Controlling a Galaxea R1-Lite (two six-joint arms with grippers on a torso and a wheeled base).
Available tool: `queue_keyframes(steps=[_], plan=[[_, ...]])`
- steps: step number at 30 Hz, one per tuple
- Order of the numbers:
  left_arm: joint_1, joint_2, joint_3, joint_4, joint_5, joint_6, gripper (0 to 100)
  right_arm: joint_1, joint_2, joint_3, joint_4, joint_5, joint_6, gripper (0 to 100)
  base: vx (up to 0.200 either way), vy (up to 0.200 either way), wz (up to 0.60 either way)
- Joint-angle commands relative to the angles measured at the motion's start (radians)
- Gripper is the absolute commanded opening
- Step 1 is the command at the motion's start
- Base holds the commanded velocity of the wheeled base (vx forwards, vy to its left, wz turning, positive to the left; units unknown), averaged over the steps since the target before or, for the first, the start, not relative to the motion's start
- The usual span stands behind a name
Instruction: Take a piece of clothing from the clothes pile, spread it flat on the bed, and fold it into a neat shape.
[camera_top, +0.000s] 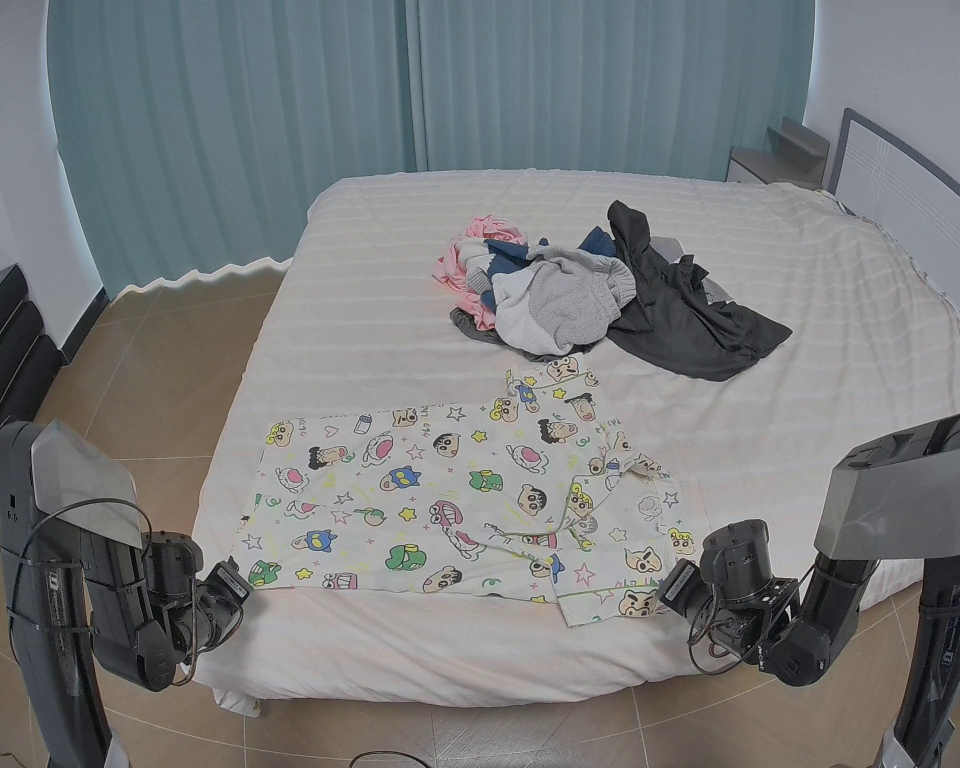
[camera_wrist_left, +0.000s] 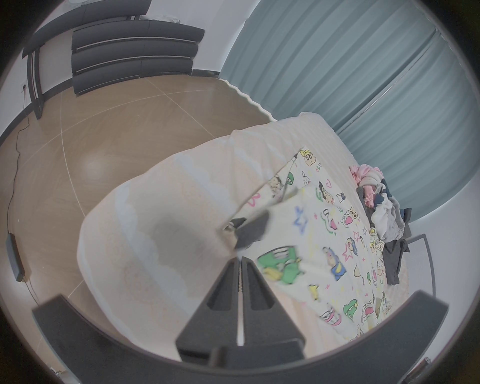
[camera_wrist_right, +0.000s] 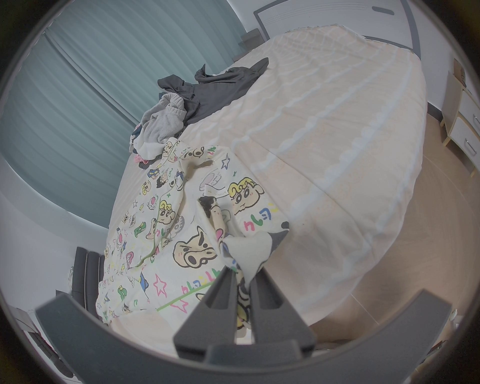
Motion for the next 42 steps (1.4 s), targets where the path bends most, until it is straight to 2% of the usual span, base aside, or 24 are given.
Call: queue_keyframes(steps=[1,9,13,17,18,24,25,28,34,42], plan=[[0.001,-0.009,0.025,-0.001,0.0,-0.001,0,0.002,-0.003,0.017,-0.001,0.002,0.0,0,0.0,0.0,0.0],[0.002,-0.003,0.033,-0.007,0.0,-0.005,0,-0.002,-0.001,0.028,-0.003,0.005,0.002,0,0.0,0.0,0.0],[0.005,0.0,0.042,-0.07,-0.003,-0.005,0,-0.009,-0.003,0.024,-0.003,0.006,0.0,0,0.0,0.0,0.0],[0.019,-0.001,0.051,-0.09,-0.034,-0.008,0,-0.007,-0.003,0.027,-0.003,0.026,0.0,0,0.0,0.0,0.0],[0.024,-0.001,0.056,-0.094,-0.046,-0.008,0,-0.007,-0.001,0.024,-0.003,0.028,0.0,100,0.0,0.0,0.0],[0.054,-0.066,0.074,-0.096,-0.086,-0.007,0,-0.002,-0.047,0.042,-0.003,0.023,-0.01,100,0.0,0.0,0.0],[0.067,-0.102,0.084,-0.096,-0.121,-0.008,0,-0.002,-0.085,0.062,-0.003,0.023,-0.012,100,0.0,0.0,0.0],[0.074,-0.148,0.096,-0.096,-0.155,-0.01,0,-0.01,-0.167,0.096,0.005,0.026,-0.021,100,0.0,0.0,0.0],[0.076,-0.177,0.093,-0.096,-0.158,-0.01,0,-0.022,-0.277,0.131,0.013,0.028,-0.059,100,0.0,0.0,0.0],[0.076,-0.188,0.085,-0.096,-0.158,-0.008,0,-0.05,-0.316,0.116,0.011,0.031,-0.139,100,0.2,0.0,0.0]])
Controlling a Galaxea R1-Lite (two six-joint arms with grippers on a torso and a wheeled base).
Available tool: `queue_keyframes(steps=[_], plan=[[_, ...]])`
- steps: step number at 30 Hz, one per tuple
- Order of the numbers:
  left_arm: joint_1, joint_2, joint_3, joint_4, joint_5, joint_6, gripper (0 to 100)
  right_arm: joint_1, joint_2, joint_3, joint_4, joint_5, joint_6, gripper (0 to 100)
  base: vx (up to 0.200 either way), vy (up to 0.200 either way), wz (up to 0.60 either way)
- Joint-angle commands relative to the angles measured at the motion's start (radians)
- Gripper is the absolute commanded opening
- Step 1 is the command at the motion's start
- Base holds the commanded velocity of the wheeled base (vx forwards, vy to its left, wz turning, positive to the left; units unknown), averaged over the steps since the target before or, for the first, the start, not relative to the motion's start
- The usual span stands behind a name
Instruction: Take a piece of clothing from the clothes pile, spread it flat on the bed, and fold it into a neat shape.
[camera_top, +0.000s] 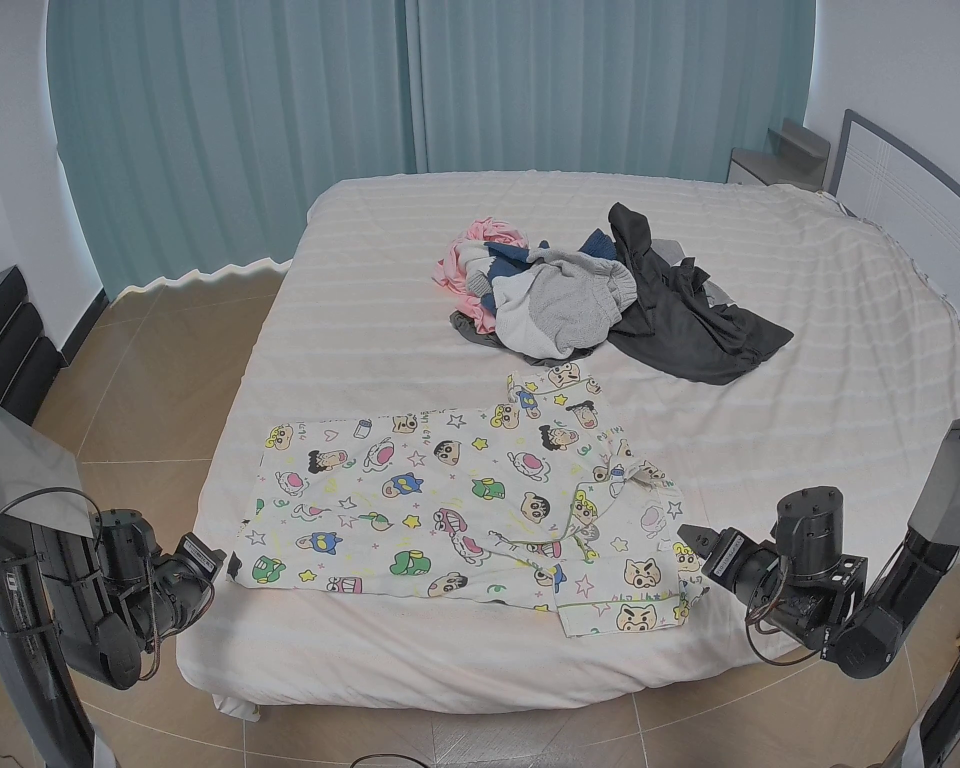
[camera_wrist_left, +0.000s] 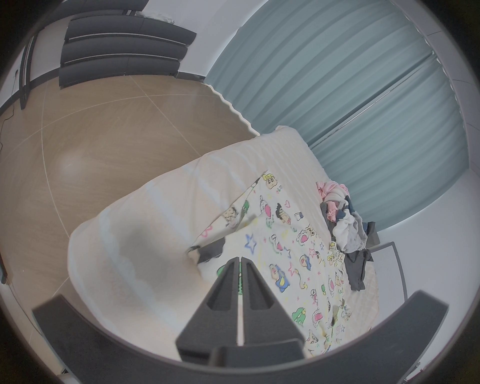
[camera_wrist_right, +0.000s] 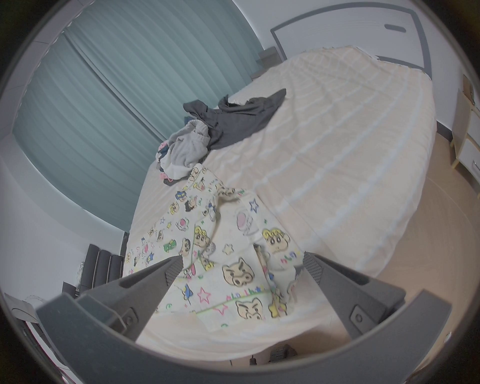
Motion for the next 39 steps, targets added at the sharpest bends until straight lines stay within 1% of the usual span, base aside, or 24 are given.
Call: queue_keyframes(steps=[1,7,10,13,19,20,22,23,24,25,26,27,28,29,31,33,34,35,36,39], plan=[[0.002,-0.016,-0.005,-0.018,0.0,0.0,0,-0.008,-0.041,-0.003,-0.002,0.002,-0.016,100,0.2,0.0,0.0],[0.0,-0.015,-0.006,-0.018,0.0,0.001,0,-0.013,-0.027,-0.028,0.0,0.006,-0.023,100,0.2,0.0,0.0],[0.0,-0.016,-0.009,-0.018,0.0,0.0,0,-0.018,-0.024,-0.039,0.001,0.021,-0.036,100,0.2,0.0,0.0],[0.003,-0.018,-0.024,-0.018,0.012,0.005,0,-0.018,-0.024,-0.043,0.001,0.045,-0.042,100,0.0,0.0,0.0],[0.058,-0.096,-0.058,-0.018,-0.006,0.008,0,-0.016,-0.015,-0.043,0.004,0.067,-0.042,100,0.0,0.0,0.0],[0.071,-0.122,-0.087,-0.018,-0.04,0.035,0,-0.013,-0.007,-0.043,0.004,0.068,-0.042,100,0.0,0.0,0.0],[0.083,-0.119,-0.113,-0.017,-0.091,0.115,0,-0.012,0.001,-0.045,0.004,0.068,-0.042,100,0.0,0.0,0.0],[0.092,-0.114,-0.141,-0.009,-0.146,0.201,0,-0.007,0.004,-0.046,0.003,0.068,-0.042,100,0.0,0.0,0.0],[0.095,-0.105,-0.163,-0.006,-0.186,0.25,0,-0.004,0.004,-0.048,0.003,0.068,-0.043,100,0.0,0.0,0.0],[0.097,-0.094,-0.179,0.0,-0.215,0.276,0,0.001,0.005,-0.051,0.004,0.068,-0.042,100,0.0,0.0,0.0],[0.098,-0.065,-0.233,0.025,-0.256,0.317,0,0.005,0.007,-0.051,0.004,0.07,-0.042,100,0.0,0.0,0.0],[0.098,-0.059,-0.248,0.034,-0.264,0.324,0,0.007,0.007,-0.051,0.004,0.07,-0.042,100,0.0,0.0,0.0],[0.098,-0.035,-0.333,0.098,-0.273,0.351,0,0.011,0.013,-0.049,0.003,0.07,-0.042,100,0.0,0.0,0.0],[0.097,-0.019,-0.405,0.19,-0.273,0.374,0,0.016,0.018,-0.048,0.001,0.07,-0.042,100,0.0,0.0,0.0],[0.1,-0.01,-0.495,0.362,-0.293,0.411,0,0.021,0.021,-0.045,0.001,0.068,-0.042,100,0.0,0.0,0.0],[0.111,-0.004,-0.568,0.494,-0.332,0.426,0,0.022,0.024,-0.043,0.001,0.068,-0.042,100,0.0,0.0,0.0],[0.117,-0.001,-0.609,0.559,-0.371,0.428,0,0.024,0.024,-0.045,0.001,0.067,-0.042,100,0.0,0.0,0.0],[0.123,0.004,-0.637,0.594,-0.402,0.428,0,0.024,0.022,-0.043,0.001,0.064,-0.042,100,0.0,0.0,0.0],[0.127,0.01,-0.65,0.606,-0.416,0.428,0,0.024,0.022,-0.043,0.001,0.062,-0.042,100,0.0,0.0,0.0],[0.13,0.045,-0.663,0.603,-0.428,0.432,0,0.024,0.019,-0.039,0.001,0.059,-0.042,100,0.0,0.0,0.0]])
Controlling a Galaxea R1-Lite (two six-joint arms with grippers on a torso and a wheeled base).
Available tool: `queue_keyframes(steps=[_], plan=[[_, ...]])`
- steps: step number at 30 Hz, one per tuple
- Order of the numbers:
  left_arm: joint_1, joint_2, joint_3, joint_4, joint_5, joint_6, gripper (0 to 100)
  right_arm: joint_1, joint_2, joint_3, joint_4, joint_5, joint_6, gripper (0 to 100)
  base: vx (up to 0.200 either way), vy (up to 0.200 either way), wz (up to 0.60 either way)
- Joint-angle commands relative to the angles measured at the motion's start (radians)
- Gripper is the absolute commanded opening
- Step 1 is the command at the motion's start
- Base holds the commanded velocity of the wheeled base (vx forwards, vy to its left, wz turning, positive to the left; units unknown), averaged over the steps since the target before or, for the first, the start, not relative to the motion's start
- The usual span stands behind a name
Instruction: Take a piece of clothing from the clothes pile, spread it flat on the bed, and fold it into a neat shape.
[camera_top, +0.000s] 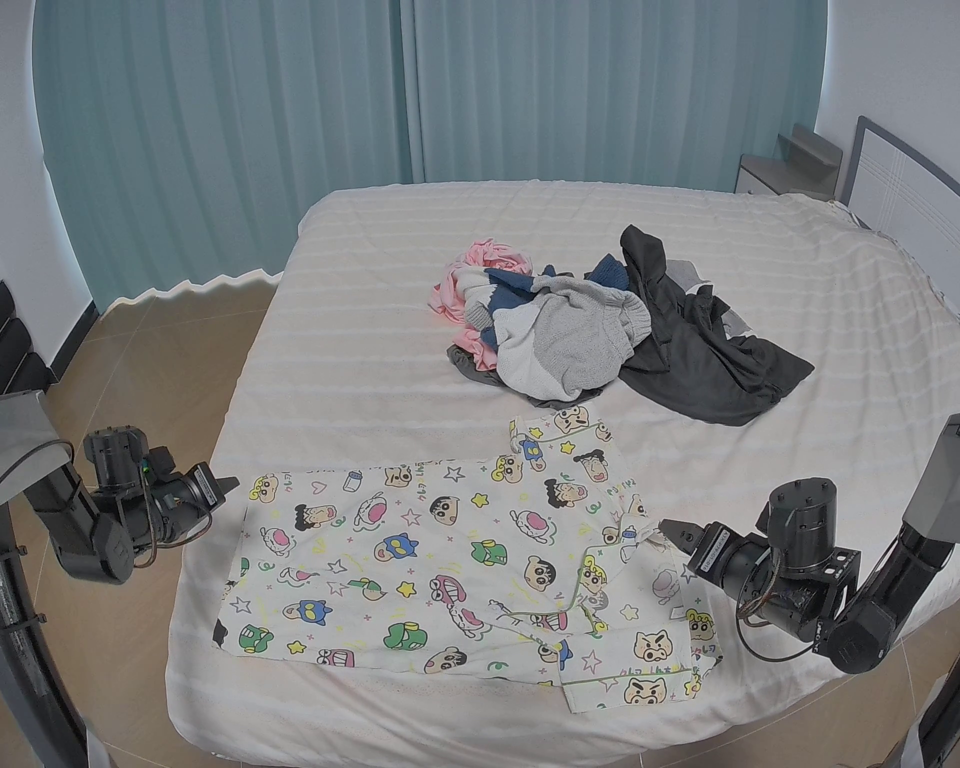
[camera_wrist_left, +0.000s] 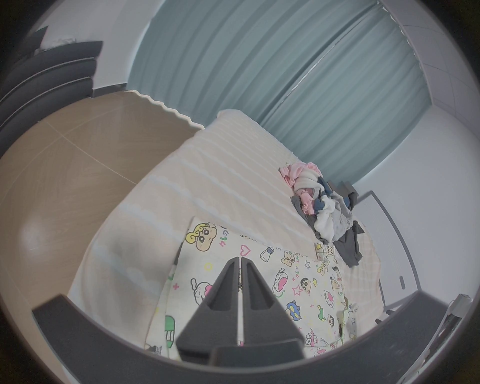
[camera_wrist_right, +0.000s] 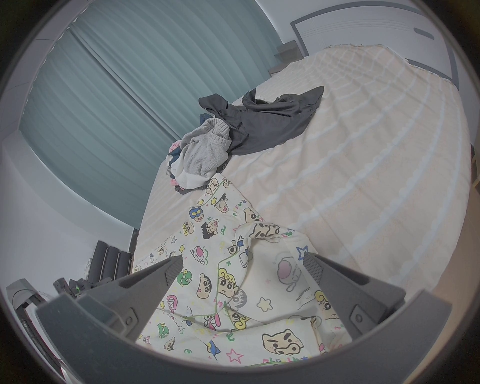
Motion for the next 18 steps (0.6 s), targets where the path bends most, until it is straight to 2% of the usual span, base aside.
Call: queue_keyframes(steps=[1,2,3,8,9,13,18], plan=[[0.027,0.109,-0.17,0.091,-0.091,0.055,0,0.009,0.009,0.006,-0.002,-0.007,-0.002,100,0.0,0.0,0.0],[0.027,0.123,-0.174,0.076,-0.093,0.066,0,0.009,0.006,0.006,-0.002,-0.007,-0.002,100,0.0,0.0,0.0],[0.027,0.133,-0.177,0.059,-0.093,0.075,100,0.009,0.006,0.004,-0.002,-0.007,-0.002,100,0.0,0.0,0.0],[0.03,0.163,-0.184,0.001,-0.09,0.081,100,0.01,0.009,0.006,0.0,-0.007,-0.019,100,0.0,0.0,0.0],[0.03,0.197,-0.19,-0.051,-0.087,0.087,100,0.01,0.02,0.007,0.0,-0.005,-0.046,100,0.0,0.0,0.0],[0.028,0.264,-0.2,-0.162,-0.087,0.09,100,0.012,0.03,0.002,0.0,-0.005,-0.056,100,0.0,0.0,0.0],[0.028,0.307,-0.214,-0.176,-0.087,0.147,100,0.013,0.032,0.007,0.0,-0.002,-0.056,100,0.0,0.0,0.0]])
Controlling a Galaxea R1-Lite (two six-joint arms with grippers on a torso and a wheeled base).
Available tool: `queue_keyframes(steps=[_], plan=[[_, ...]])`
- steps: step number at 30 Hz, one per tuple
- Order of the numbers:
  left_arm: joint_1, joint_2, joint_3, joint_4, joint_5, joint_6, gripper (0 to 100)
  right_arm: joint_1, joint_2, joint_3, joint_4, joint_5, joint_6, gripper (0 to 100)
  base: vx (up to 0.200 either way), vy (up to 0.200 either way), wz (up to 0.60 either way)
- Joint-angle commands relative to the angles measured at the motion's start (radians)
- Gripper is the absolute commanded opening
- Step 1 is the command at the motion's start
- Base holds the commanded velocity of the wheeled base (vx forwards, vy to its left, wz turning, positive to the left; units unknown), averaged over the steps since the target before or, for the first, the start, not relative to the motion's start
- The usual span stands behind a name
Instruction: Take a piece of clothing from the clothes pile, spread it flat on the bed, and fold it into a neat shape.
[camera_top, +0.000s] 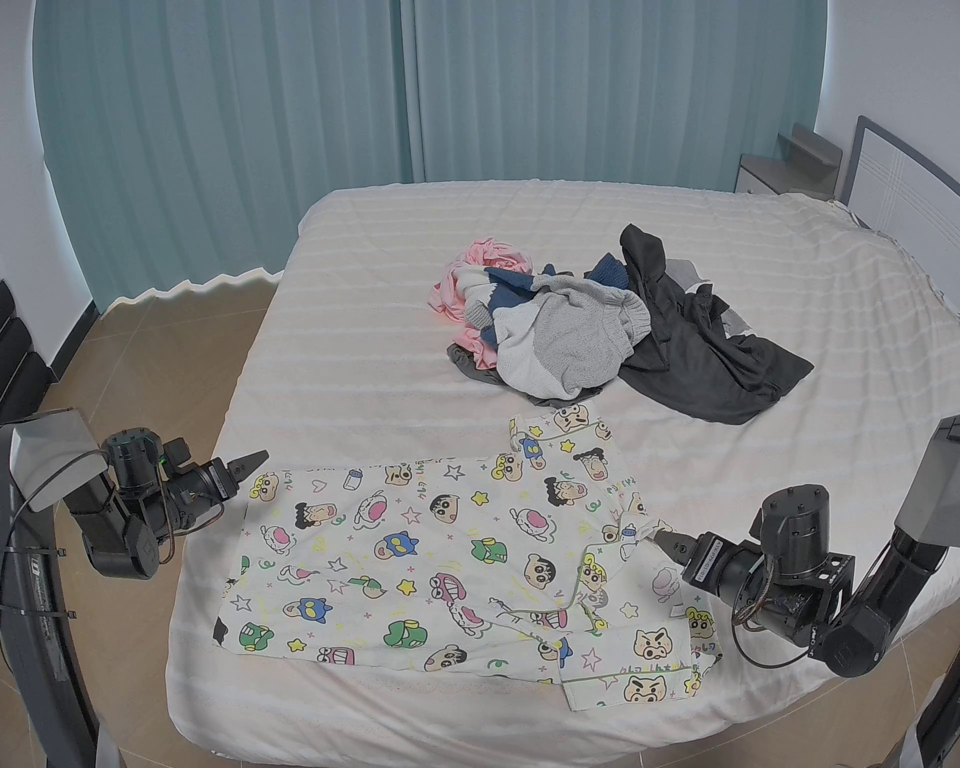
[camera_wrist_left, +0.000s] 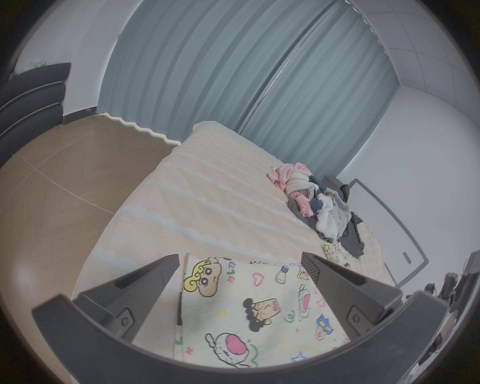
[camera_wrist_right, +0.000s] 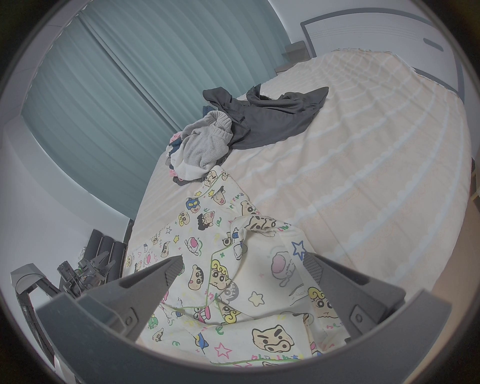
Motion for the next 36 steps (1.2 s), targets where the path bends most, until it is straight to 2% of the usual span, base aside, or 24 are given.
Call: queue_keyframes(steps=[1,11,29,30,33,36], plan=[[0.001,0.086,-0.012,-0.012,-0.001,0.038,100,0.003,0.011,0.003,0.0,0.003,-0.002,100,0.0,0.0,0.0],[-0.015,0.163,-0.084,-0.018,0.025,0.044,100,0.023,0.018,0.004,-0.002,0.004,-0.002,100,0.0,0.0,0.0],[-0.044,0.186,-0.109,-0.021,0.017,-0.028,100,0.013,0.06,-0.02,-0.011,0.01,-0.002,100,0.0,0.0,0.0],[-0.042,0.186,-0.109,-0.021,0.017,-0.028,0,0.009,0.064,-0.034,-0.008,0.015,-0.002,100,0.0,0.0,0.0],[-0.042,0.186,-0.111,-0.021,0.017,-0.033,0,-0.011,0.07,-0.085,0.006,0.03,-0.01,100,0.0,0.0,0.0],[-0.042,0.186,-0.114,-0.024,0.02,-0.033,0,-0.054,0.075,-0.198,0.13,0.083,-0.049,100,0.0,0.0,0.0]])
